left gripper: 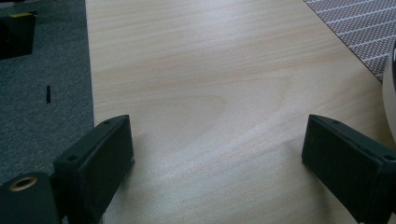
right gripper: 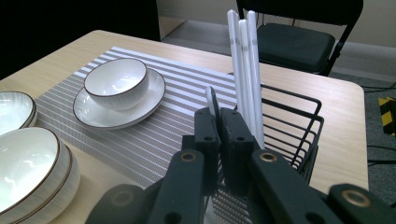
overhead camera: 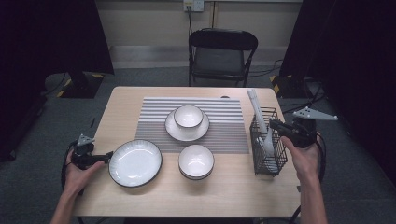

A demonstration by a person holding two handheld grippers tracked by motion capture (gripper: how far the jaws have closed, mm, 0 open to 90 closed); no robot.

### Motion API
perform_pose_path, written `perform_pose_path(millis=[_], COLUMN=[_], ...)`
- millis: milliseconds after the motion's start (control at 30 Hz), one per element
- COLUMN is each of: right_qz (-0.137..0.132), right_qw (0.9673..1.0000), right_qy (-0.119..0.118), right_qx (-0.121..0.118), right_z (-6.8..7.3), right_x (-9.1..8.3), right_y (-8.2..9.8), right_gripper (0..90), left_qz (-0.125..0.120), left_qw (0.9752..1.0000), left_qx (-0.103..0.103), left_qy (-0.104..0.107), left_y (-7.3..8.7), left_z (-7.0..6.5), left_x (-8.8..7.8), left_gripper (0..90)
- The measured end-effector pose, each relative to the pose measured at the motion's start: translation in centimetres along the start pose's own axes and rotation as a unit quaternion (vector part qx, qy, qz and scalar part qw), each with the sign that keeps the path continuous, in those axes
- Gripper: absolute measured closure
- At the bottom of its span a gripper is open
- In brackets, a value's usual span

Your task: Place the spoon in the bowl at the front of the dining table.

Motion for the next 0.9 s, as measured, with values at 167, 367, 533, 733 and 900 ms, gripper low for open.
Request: perform_pose_path(millis=[167,367,533,733,900], right_qz=[-0.005,-0.008,-0.012,-0.014,-0.023], right_qw=[1.0,0.9999,0.9999,0.9999,0.9997], right_qy=[0.0,-0.007,-0.007,-0.008,-0.012], right_qx=[-0.003,0.0,0.0,0.002,0.002], right_z=[0.1,0.4,0.7,1.0,1.0], right_x=[-0.2,-0.1,-0.1,0.2,-0.1], right_y=[-0.3,-0.8,-1.4,-1.8,-2.0], right_gripper=[86.3,86.4,86.4,86.4,86.4], left_qz=[0.0,0.0,0.0,0.0,0.0], left_qw=[1.0,1.0,1.0,1.0,1.0], left_qx=[0.0,0.0,0.0,0.0,0.0], left_qy=[0.0,0.0,0.0,0.0,0.0], left_y=[0.0,0.0,0.0,0.0,0.0], left_z=[0.0,0.0,0.0,0.0,0.0], left_x=[0.0,0.0,0.0,0.0,0.0], left_gripper=[8.4,8.4,8.4,8.4,8.4])
Point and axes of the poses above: each handheld gripper's, and its own axes: x roughly forward along the jaws, y roughly out of its underside, z roughly to its left, the point moved 2 cm from there along x, roughly forward along the jaws, and after that the axes turned 2 degrees about -x, right-handed, at the moved point
